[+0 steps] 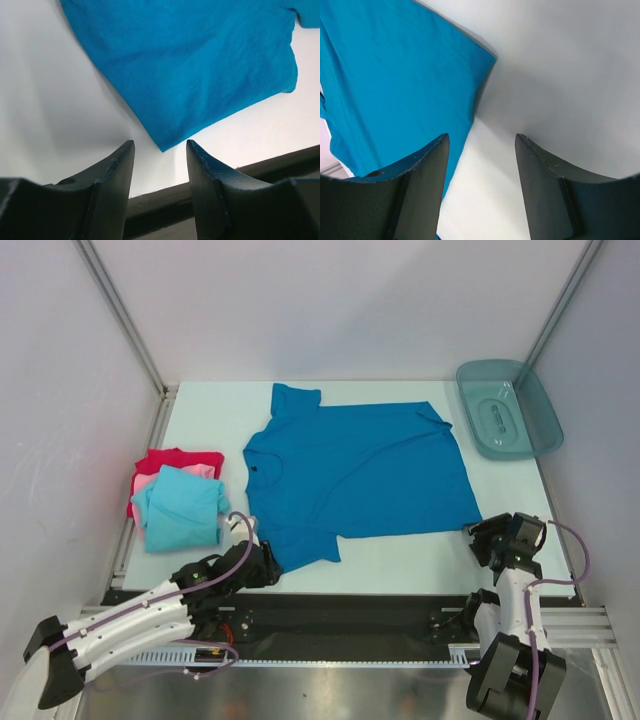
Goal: Fold and stack the t-shirts
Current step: Fold the tshirt
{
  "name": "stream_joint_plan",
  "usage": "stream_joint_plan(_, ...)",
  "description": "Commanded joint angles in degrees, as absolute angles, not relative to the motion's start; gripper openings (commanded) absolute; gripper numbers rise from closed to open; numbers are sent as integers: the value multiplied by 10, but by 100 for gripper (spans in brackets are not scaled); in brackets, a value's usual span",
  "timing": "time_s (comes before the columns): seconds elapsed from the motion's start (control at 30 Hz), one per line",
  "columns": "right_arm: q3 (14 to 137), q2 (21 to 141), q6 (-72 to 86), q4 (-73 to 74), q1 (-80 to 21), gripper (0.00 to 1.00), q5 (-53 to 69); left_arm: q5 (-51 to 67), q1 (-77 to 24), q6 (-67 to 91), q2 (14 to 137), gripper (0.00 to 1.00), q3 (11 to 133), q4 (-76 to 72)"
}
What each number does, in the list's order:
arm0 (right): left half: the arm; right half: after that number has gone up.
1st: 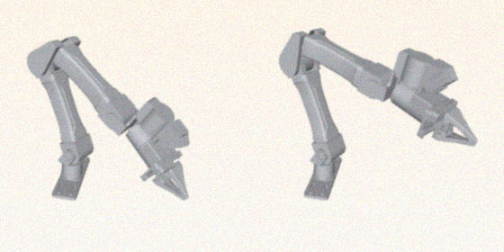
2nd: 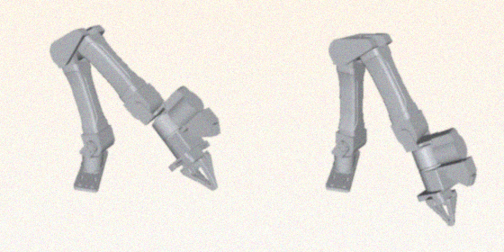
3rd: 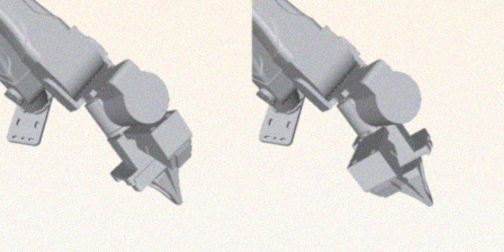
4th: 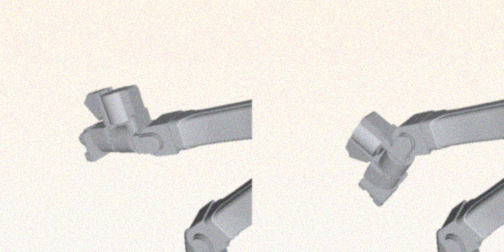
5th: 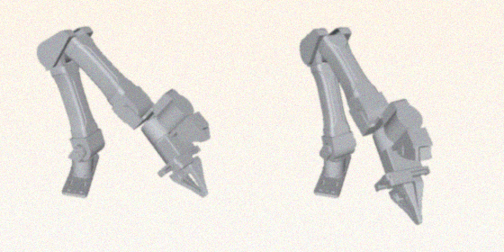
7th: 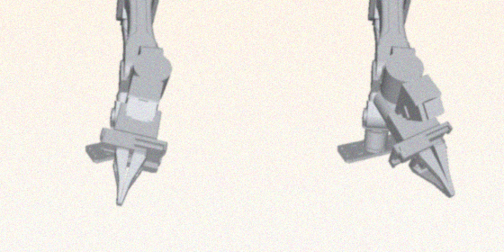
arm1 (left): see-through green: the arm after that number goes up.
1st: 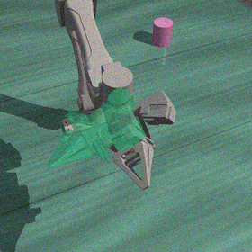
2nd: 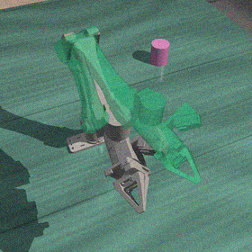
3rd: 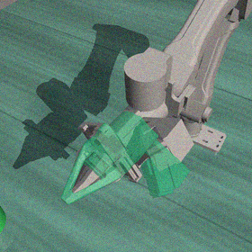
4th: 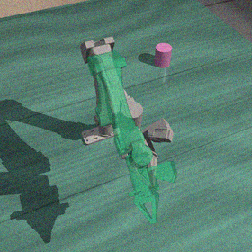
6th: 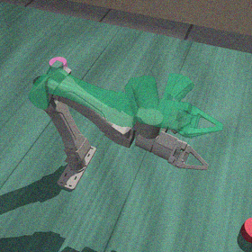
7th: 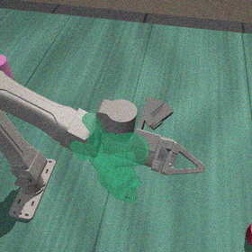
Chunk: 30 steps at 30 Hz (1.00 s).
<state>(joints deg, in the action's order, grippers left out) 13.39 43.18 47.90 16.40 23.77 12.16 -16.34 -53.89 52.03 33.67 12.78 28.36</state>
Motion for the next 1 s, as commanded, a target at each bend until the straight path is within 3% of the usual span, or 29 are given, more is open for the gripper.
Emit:
stream_joint_plan(0.0, 137, 435, 472, 128, 243, 61, 129, -178, -543, 519, 331, 51, 149, 267)
stream_joint_plan(0.97, 145, 573, 499, 5, 292, 59, 178, -158, -543, 521, 412, 51, 125, 156)
